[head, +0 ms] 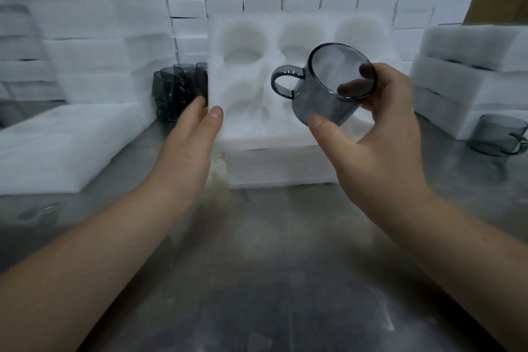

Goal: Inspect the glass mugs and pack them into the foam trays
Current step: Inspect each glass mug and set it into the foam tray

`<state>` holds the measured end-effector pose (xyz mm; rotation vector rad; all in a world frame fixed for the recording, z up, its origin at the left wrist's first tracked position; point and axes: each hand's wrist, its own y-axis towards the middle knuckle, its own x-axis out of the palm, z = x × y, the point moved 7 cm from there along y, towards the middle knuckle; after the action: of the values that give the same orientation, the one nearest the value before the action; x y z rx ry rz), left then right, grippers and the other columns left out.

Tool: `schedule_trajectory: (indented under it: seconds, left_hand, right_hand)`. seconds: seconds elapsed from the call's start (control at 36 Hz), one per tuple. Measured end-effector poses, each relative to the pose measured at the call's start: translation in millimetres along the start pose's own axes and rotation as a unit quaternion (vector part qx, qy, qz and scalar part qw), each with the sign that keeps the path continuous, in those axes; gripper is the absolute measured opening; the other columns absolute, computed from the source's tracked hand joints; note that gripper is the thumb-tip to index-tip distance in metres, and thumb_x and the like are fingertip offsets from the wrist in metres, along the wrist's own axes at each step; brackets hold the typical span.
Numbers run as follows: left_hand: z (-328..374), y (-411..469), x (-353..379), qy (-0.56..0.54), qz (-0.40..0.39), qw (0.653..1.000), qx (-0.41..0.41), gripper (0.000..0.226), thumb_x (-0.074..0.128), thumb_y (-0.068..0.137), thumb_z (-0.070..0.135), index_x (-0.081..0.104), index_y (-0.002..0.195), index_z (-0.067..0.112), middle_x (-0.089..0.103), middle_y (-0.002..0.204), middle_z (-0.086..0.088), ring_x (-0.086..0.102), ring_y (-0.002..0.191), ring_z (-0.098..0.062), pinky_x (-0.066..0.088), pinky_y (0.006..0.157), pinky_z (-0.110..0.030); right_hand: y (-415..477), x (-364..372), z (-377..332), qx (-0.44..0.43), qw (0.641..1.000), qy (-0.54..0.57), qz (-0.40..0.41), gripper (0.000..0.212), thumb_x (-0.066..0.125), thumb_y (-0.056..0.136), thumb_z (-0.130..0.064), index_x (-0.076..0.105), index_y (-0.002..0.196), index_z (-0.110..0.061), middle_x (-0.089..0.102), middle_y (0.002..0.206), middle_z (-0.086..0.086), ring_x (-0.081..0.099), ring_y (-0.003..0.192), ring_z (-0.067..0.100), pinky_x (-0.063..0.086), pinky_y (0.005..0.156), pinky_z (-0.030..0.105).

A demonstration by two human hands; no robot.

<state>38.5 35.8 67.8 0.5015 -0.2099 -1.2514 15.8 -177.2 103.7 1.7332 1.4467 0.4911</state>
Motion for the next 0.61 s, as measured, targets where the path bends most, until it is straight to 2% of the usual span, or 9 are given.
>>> schedule_trajectory:
  seconds: [0.06,0.14,0.19,0.25,0.31,0.36,0.47,0.53,0.61]
  left_hand:
    - [-2.2,-1.3,2.1,0.011,-0.013,1.000,0.001,0.034,0.045,0.077,0.053,0.058,0.108,0.046,0.062,0.107,0.033,0.053,0.106,0.013,0.038,0.093,-0.010]
    - [-5.2,1.0,-1.6,0.007,0.003,1.000,0.009,0.056,0.044,0.066,0.062,0.054,0.117,0.042,0.062,0.108,0.028,0.054,0.108,0.007,0.039,0.099,-0.026]
    - [-2.5,1.4,-2.6,0.008,0.011,1.000,0.023,0.062,0.044,0.065,0.061,0.050,0.122,0.038,0.063,0.100,0.032,0.055,0.099,0.014,0.041,0.089,-0.017]
    - [1.3,-0.4,0.2,0.019,0.001,0.999,0.033,0.043,0.044,0.071,0.053,0.049,0.114,0.047,0.062,0.091,0.038,0.056,0.089,0.019,0.042,0.078,-0.011]
    - [2.4,-0.8,1.5,0.021,-0.001,0.999,0.032,0.040,0.042,0.077,0.043,0.048,0.117,0.048,0.063,0.092,0.037,0.057,0.090,0.017,0.042,0.082,-0.016]
    - [3.7,0.0,1.3,0.018,-0.002,0.999,0.039,0.050,0.041,0.079,0.039,0.046,0.128,0.042,0.064,0.096,0.034,0.058,0.096,0.012,0.042,0.091,-0.025]
    - [7.8,-1.3,2.9,0.032,-0.007,0.998,0.049,0.066,0.042,0.077,0.043,0.034,0.142,0.036,0.060,0.111,0.030,0.053,0.109,0.010,0.037,0.105,-0.034]
    - [8.0,-1.1,2.1,0.043,-0.008,0.998,0.055,0.067,0.041,0.077,0.044,0.030,0.144,0.038,0.057,0.111,0.036,0.050,0.108,0.014,0.037,0.105,-0.030]
    - [10.4,-2.3,3.3,0.063,-0.013,0.995,0.077,0.068,0.040,0.079,0.041,0.026,0.145,0.037,0.047,0.106,0.052,0.041,0.106,0.027,0.032,0.094,-0.004]
  right_hand:
    - [-0.2,-0.1,-0.1,-0.002,1.000,0.000,0.001,0.045,0.061,0.066,-0.048,0.033,0.101,-0.048,0.049,0.103,-0.025,0.048,0.101,-0.013,0.034,0.083,0.001]
    - [0.0,0.0,0.6,-0.003,1.000,-0.001,0.004,0.046,0.066,0.067,-0.045,0.033,0.100,-0.048,0.049,0.102,-0.024,0.049,0.100,-0.013,0.034,0.082,0.000]
    - [0.6,0.6,1.2,-0.003,1.000,-0.008,0.005,0.048,0.067,0.068,-0.043,0.032,0.100,-0.049,0.050,0.103,-0.026,0.048,0.101,-0.015,0.033,0.082,-0.001]
    - [1.4,1.2,0.6,-0.006,1.000,-0.019,0.005,0.051,0.069,0.069,-0.041,0.031,0.103,-0.048,0.051,0.103,-0.029,0.048,0.102,-0.014,0.033,0.083,0.000]
    - [1.5,3.1,-1.5,-0.016,1.000,-0.025,-0.006,0.054,0.070,0.069,-0.035,0.031,0.105,-0.047,0.051,0.103,-0.031,0.049,0.105,-0.012,0.034,0.086,0.001]
    - [0.4,7.0,-4.2,-0.029,0.999,-0.033,-0.026,0.055,0.070,0.068,-0.032,0.031,0.104,-0.050,0.049,0.104,-0.033,0.050,0.106,-0.010,0.036,0.087,0.003]
    - [-3.8,14.6,-7.2,-0.032,0.997,-0.046,-0.055,0.058,0.069,0.066,-0.038,0.029,0.105,-0.052,0.047,0.105,-0.036,0.051,0.105,-0.009,0.040,0.087,0.010]
    - [-4.2,15.2,-8.2,-0.038,0.996,-0.054,-0.054,0.064,0.070,0.065,-0.040,0.031,0.117,-0.048,0.048,0.107,-0.030,0.049,0.103,-0.009,0.038,0.087,0.007]
    - [-4.1,16.2,-10.3,-0.052,0.992,-0.097,-0.060,0.091,0.070,0.066,-0.040,0.010,0.134,-0.050,0.050,0.109,-0.014,0.047,0.099,-0.004,0.030,0.083,-0.003]
